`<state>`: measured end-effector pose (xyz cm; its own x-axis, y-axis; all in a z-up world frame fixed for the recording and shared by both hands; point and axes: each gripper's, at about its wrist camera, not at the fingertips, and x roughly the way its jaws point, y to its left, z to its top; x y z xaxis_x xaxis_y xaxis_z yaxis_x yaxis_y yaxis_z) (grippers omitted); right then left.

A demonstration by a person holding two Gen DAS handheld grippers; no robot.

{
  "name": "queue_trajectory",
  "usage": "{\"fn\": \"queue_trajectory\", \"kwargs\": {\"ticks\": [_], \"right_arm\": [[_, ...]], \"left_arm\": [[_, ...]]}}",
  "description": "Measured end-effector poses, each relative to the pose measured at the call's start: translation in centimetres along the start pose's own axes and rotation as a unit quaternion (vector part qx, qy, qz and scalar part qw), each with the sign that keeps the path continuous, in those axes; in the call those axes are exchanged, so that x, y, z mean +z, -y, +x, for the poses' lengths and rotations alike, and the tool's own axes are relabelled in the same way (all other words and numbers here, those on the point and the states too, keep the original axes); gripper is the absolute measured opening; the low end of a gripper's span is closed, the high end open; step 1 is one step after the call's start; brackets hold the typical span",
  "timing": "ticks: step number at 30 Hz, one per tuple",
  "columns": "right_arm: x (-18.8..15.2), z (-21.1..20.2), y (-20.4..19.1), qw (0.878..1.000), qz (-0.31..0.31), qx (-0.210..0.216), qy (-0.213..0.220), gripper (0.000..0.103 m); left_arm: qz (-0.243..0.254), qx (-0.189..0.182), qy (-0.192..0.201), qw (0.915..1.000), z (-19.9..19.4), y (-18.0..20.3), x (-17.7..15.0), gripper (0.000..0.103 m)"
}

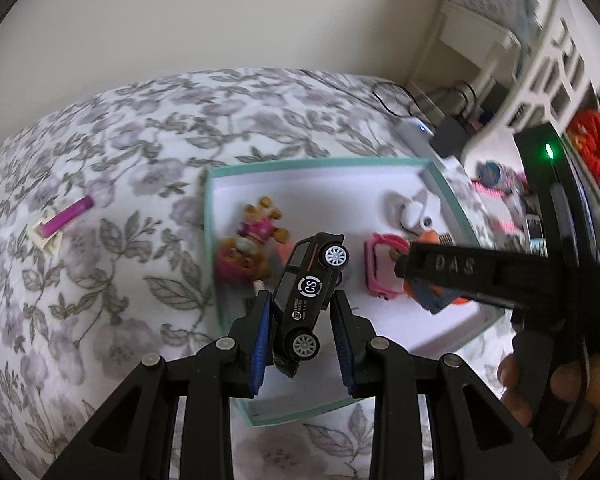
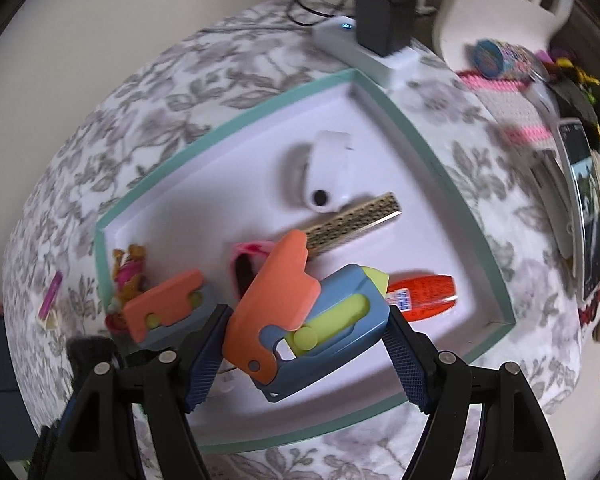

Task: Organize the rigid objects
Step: 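Lower the toy car and knife into the tray and open both tools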

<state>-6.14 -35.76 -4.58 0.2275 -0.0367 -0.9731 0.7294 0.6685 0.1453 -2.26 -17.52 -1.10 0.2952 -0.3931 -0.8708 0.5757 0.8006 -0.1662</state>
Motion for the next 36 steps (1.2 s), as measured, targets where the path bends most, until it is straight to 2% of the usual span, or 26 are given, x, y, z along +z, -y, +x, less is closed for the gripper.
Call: {"fn": "queue_trajectory", "kwargs": {"ticks": [15,31,36], "right_arm": [[0.2,0.6,0.5,1.000,0.006,-0.014,-0.007,0.078],[0.3,0.8,0.6,1.000,0.010,-0.022,-0.012,0.078],[0.3,0.9,0.5,1.000,0.010,-0.019,-0.014,0.078]], "left_arm": [[0.043,0.007,-0.031,0.9986,2.3,2.0,-0.7,0.031],[0.024,0.003,-0.035,0.9991,2.6,1.2,-0.6,0.031],[0.016,0.004,-0.031,0.9994,2.5,1.1,-0.3,0.034]]}}
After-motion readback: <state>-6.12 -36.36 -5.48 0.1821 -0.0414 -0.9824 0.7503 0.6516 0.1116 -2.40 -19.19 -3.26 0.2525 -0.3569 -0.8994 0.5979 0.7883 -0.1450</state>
